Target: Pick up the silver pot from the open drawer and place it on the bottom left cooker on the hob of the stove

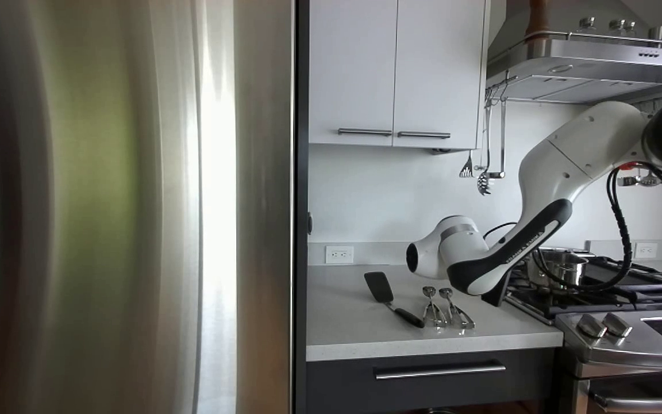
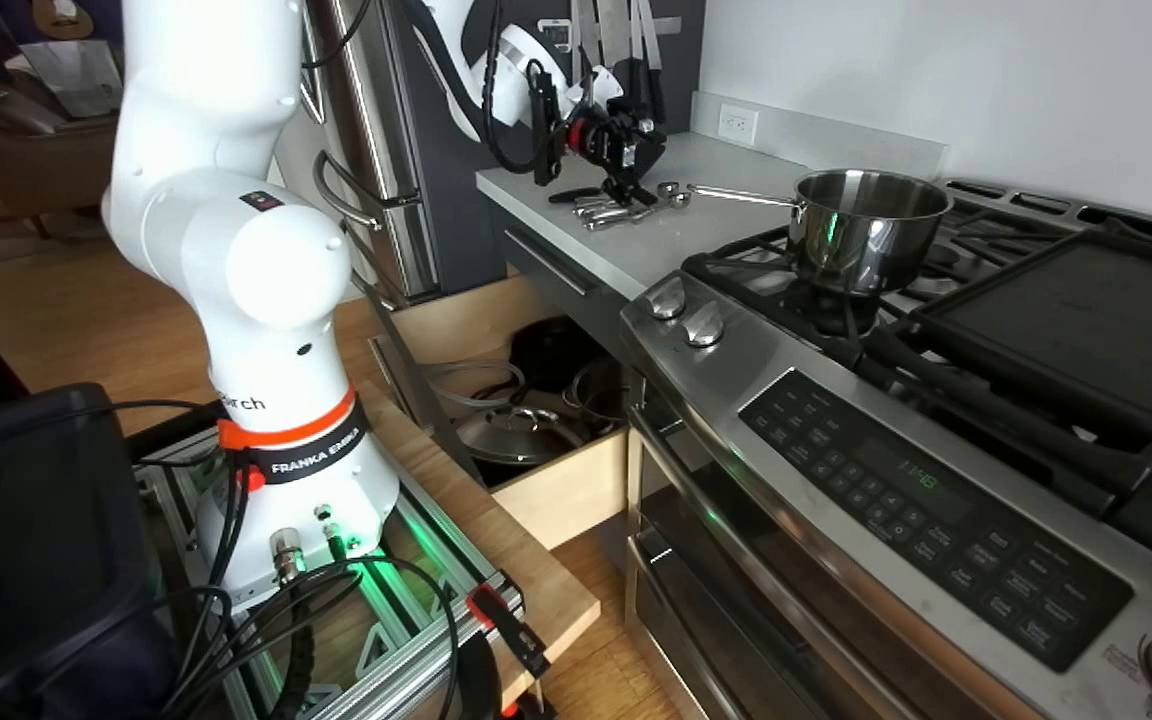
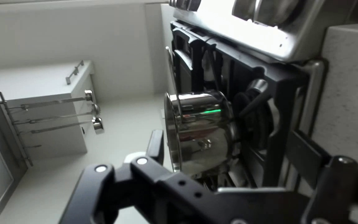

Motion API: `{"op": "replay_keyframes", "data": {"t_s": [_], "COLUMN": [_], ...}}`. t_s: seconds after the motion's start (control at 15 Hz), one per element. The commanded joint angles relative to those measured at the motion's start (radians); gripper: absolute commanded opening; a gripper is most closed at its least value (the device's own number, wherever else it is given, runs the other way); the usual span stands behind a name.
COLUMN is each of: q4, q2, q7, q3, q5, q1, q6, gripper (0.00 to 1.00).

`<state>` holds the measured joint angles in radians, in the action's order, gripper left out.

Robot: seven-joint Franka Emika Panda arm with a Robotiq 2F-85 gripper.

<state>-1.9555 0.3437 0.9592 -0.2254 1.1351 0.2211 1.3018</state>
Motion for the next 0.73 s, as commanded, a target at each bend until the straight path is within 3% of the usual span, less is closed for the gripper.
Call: {"op": "replay_keyframes", "data": {"t_s": [0.0,0.33,0.4,0.67], "q4": [-0.131,-0.353,-0.207,-0.225], "q2": [-0.193,-0.479,-0.336,-0.367], "q7": [-0.064,-0.118,-0.107,-0.107], "q3": [-0.041,-0.027,-0.035,-0.035], "q5": [-0.103,-0.307,-0.247,-0.251], "q1": [-0.003,-0.011,0.009,0.009], "q6": [0.143,0.381,0.263,0.278], "gripper": [1.0,1.0,1.0,1.0]}}
